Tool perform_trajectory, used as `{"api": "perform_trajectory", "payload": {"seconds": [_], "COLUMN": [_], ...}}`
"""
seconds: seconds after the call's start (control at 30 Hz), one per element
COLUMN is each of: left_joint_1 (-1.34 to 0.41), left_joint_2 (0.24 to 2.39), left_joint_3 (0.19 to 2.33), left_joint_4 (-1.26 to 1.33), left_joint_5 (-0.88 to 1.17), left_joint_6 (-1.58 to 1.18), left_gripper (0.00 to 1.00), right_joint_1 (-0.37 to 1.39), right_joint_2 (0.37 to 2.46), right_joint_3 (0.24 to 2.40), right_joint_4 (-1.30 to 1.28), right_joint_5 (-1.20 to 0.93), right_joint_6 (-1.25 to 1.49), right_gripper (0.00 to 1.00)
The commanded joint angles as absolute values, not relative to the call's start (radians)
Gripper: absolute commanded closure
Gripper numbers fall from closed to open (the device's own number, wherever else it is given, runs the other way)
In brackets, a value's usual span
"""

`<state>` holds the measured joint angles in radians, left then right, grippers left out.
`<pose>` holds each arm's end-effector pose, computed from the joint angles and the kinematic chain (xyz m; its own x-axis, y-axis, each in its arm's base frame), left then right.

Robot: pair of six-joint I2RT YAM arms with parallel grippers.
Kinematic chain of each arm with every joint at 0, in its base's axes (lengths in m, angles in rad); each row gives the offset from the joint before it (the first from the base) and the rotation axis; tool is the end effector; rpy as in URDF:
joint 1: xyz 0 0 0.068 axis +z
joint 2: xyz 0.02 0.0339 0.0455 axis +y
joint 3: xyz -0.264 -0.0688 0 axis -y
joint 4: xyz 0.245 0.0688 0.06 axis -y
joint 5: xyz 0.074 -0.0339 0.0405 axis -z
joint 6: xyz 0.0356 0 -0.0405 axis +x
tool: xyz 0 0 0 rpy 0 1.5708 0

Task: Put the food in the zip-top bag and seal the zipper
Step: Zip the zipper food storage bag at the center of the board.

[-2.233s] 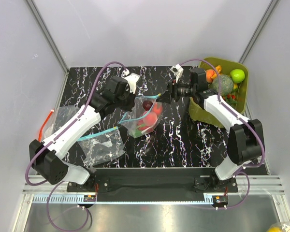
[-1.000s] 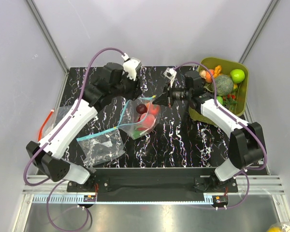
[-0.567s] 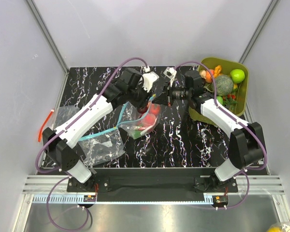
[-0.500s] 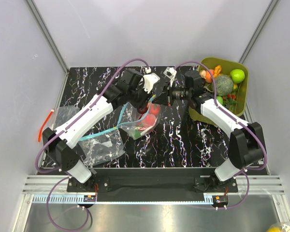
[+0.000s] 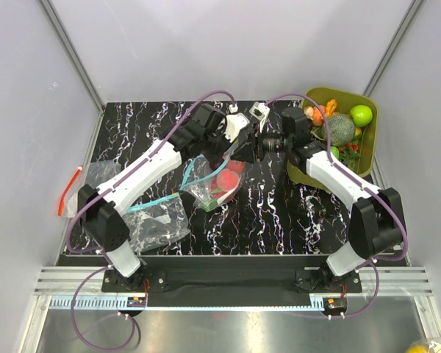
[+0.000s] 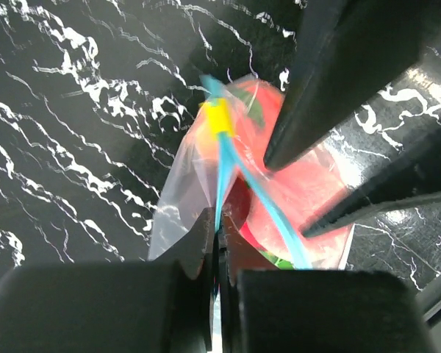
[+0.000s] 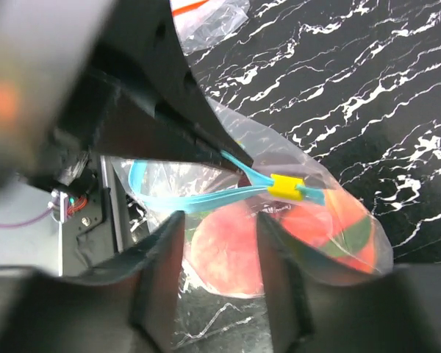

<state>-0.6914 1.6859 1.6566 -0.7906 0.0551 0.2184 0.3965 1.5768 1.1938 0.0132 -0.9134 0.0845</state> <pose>0.2851 -0.2385 0.3485 -0.4056 0.6165 -0.6748 0.7718 0.6265 0.1085 0.3217 0.1652 0.3070 -0.4096 -0.1156 -0.9049 -0.8854 0.2894 0.3638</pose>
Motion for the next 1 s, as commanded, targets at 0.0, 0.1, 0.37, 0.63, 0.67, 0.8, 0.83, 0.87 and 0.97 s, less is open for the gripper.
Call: {"api": "perform_trajectory", "payload": {"seconds": [0.0,0.1,0.37,0.63,0.67,0.8,0.83,0.87,0.97], "left_joint_1": [-0.69,-0.689,-0.69,-0.69,-0.69,-0.69,-0.69,-0.69,-0.69], "left_joint_2": [1.588,1.476,1.232,1.206,1.203,1.226,1.242,1.249,1.244], "left_joint_3": [1.654,1.554,1.352,1.376,1.376,1.4,1.411,1.425,1.413], "left_joint_4": [-0.701,-0.621,-0.469,-0.499,-0.492,-0.506,-0.531,-0.54,-0.537], "left_joint_5": [0.121,0.198,0.325,0.4,0.397,0.377,0.383,0.393,0.429], "left_joint_6": [0.262,0.275,0.304,0.302,0.296,0.279,0.278,0.278,0.265], "left_gripper": [1.0,1.0,1.0,1.0,1.0,1.0,1.0,1.0,1.0], "right_joint_1": [0.388,0.364,0.334,0.342,0.344,0.397,0.437,0.458,0.526], "right_joint_2": [1.487,1.422,1.344,1.267,1.259,1.217,1.2,1.195,1.164], "right_joint_3": [1.186,1.128,1.104,1.08,1.077,1.074,1.074,1.072,1.042], "right_joint_4": [0.012,0.005,-0.041,-0.12,-0.123,-0.175,-0.214,-0.222,-0.19], "right_joint_5": [-0.931,-0.933,-1.046,-1.06,-1.061,-1.014,-0.965,-0.933,-0.835], "right_joint_6": [0.028,-0.026,-0.04,-0.126,-0.133,-0.17,-0.207,-0.213,-0.207], "right_gripper": [0.48,0.37,0.31,0.31,0.31,0.3,0.3,0.3,0.3]}}
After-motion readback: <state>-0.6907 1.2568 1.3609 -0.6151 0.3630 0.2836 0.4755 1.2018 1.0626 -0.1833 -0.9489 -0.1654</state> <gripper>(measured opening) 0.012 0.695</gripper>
